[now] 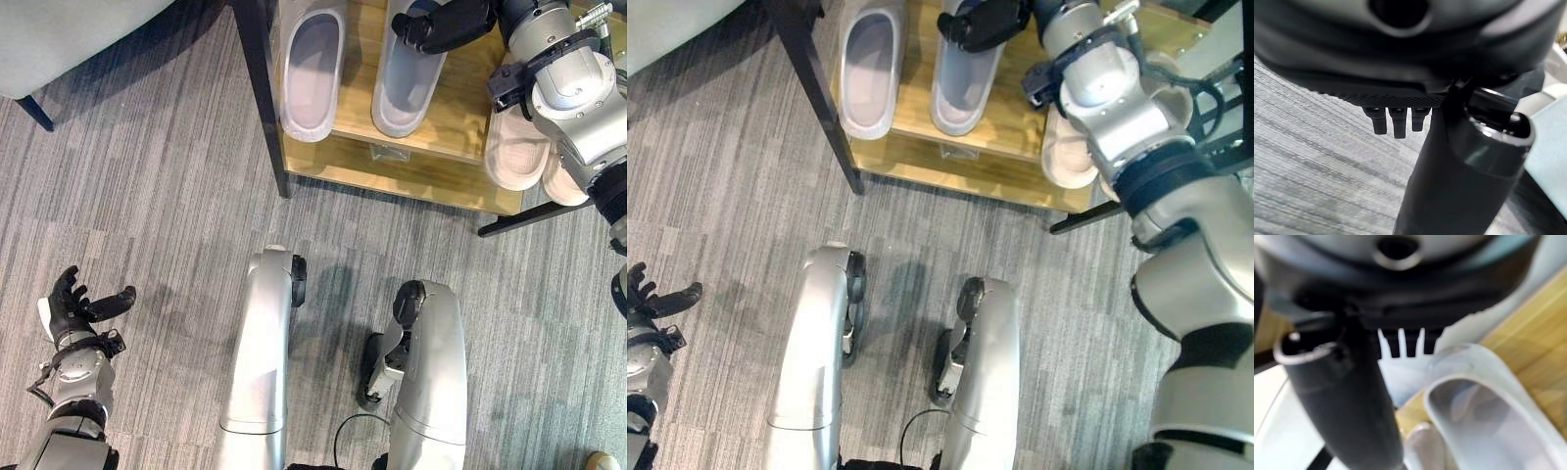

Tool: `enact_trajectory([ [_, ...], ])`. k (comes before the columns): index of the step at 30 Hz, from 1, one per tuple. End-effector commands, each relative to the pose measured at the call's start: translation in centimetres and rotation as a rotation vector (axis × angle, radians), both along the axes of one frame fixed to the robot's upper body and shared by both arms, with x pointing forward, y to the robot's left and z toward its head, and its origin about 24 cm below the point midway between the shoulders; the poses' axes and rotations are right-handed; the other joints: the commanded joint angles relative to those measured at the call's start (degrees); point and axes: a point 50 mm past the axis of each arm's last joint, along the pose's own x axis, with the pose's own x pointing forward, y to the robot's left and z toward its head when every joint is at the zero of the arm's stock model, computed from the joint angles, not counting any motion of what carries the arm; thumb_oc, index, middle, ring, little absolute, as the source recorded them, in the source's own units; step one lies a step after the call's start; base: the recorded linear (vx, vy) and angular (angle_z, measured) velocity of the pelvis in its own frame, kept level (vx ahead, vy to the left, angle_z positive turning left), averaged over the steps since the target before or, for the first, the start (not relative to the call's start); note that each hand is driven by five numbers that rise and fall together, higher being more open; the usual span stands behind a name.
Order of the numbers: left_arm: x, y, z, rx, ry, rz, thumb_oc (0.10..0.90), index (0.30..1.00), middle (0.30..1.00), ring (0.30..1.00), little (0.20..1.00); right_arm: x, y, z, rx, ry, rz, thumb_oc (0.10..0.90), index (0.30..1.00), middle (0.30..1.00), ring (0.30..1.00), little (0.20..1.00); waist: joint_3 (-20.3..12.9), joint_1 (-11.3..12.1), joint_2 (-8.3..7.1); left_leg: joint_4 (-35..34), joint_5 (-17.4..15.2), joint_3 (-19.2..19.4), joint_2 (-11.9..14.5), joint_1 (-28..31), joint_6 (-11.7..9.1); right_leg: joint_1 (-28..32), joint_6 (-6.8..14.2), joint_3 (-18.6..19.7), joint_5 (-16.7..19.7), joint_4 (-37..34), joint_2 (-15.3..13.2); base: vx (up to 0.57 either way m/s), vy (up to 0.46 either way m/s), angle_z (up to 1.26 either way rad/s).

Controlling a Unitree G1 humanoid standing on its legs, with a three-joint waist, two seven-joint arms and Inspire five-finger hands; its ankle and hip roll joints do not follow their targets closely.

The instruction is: Arrange the slippers neatly on the shoe rack.

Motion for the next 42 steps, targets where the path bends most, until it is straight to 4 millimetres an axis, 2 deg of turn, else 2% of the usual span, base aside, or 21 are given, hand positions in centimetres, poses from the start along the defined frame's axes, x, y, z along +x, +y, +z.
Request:
enact_trajectory([
  [1,-0.9,2.0,2.4,0.128,-0.049,0.049,0.800,0.900,0.900,0.900,0.900,-5.4,-1.4,7.4,0.132,-0.366,0.075,0.800,0.900,0.900,0.900,0.900,-1.98,3.24,-1.08,2.20,-12.09,-6.30,-0.52,5.17,-0.17,-2.11,-5.44,3.27,4.75,-1.47,-0.86,0.00,0.000,0.00],
  [5,-1.4,2.0,1.9,0.112,-0.055,0.073,0.800,0.900,0.900,0.900,0.900,-5.4,-1.7,6.9,0.068,-0.385,0.017,0.800,0.900,0.900,0.900,0.900,-1.98,2.85,-1.14,2.26,-12.02,-6.06,-0.24,5.17,-0.17,-2.56,-5.43,3.29,4.76,-1.28,-0.60,-0.02,0.015,-0.01],
  [12,-1.1,1.8,2.1,0.105,-0.061,0.051,0.800,0.900,0.900,0.900,0.900,-3.9,-1.7,6.1,0.007,-0.278,-0.025,0.800,0.900,0.900,0.900,0.900,-1.98,3.15,-1.22,2.27,-11.79,-6.42,-0.28,5.17,-0.39,-2.68,-5.41,3.12,4.94,-1.25,-0.62,0.00,-0.001,-0.01],
  [15,-0.9,1.5,1.8,0.083,-0.059,0.039,0.800,0.900,0.900,0.900,0.900,-3.2,-2.0,5.9,0.049,-0.221,-0.022,0.800,0.900,0.900,0.900,0.900,-1.98,3.29,-1.18,2.03,-11.68,-6.51,-0.26,5.17,-0.42,-2.67,-5.44,3.04,4.91,-1.32,-0.70,0.00,0.000,0.00],
  [19,-1.1,1.4,1.1,-0.062,-0.142,0.089,0.800,0.900,0.900,0.900,0.900,-2.6,-2.9,5.4,0.124,-0.165,-0.023,0.800,0.900,0.900,0.900,0.900,-1.98,3.91,-1.26,1.77,-11.51,-6.94,-0.50,5.17,-0.48,-2.26,-5.41,2.79,5.10,-1.81,-1.08,0.00,0.000,0.00],
  [26,-1.4,1.4,0.8,-0.092,-0.149,0.082,0.800,0.900,0.900,0.900,0.900,-1.8,-3.7,4.7,0.192,-0.079,-0.016,0.800,0.900,0.900,0.900,0.900,-1.98,4.09,-1.53,1.89,-11.77,-6.99,-0.33,5.17,-0.59,-2.22,-5.32,2.88,5.30,-1.74,-1.18,0.00,0.000,0.00],
  [36,-2.4,0.5,-0.4,-0.119,-0.146,0.058,0.800,0.900,0.900,0.900,0.900,-1.9,-3.8,2.8,0.285,0.031,0.153,0.800,0.900,0.900,0.900,0.900,-1.98,4.01,-0.92,2.25,-11.60,-6.52,-0.11,5.17,-0.80,-2.65,-5.46,2.93,5.22,-1.19,-1.05,0.00,0.000,0.00],
  [42,-2.6,0.5,-0.2,-0.108,-0.154,0.047,0.800,0.900,0.900,0.900,0.900,-2.3,-3.9,2.1,0.252,0.080,0.202,0.800,0.900,0.900,0.900,0.900,-1.98,4.08,-0.91,2.27,-11.48,-6.60,-0.27,5.17,-0.91,-2.60,-5.55,2.84,5.26,-1.19,-1.08,0.00,0.000,0.00],
])
